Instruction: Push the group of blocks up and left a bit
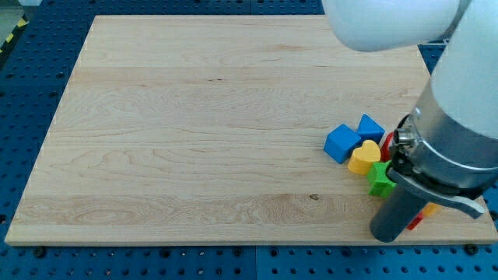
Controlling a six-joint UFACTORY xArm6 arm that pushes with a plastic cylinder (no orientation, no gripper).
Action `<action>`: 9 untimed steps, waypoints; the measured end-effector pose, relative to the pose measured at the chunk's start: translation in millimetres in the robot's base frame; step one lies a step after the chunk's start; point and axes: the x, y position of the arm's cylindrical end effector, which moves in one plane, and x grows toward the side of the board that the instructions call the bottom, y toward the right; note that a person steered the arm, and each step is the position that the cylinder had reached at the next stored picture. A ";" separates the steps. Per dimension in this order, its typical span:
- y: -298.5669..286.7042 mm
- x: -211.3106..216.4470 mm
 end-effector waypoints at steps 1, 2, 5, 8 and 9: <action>16.6 1.3; 14.3 1.4; -167.0 -86.4; -7.4 -214.0; 84.1 -177.9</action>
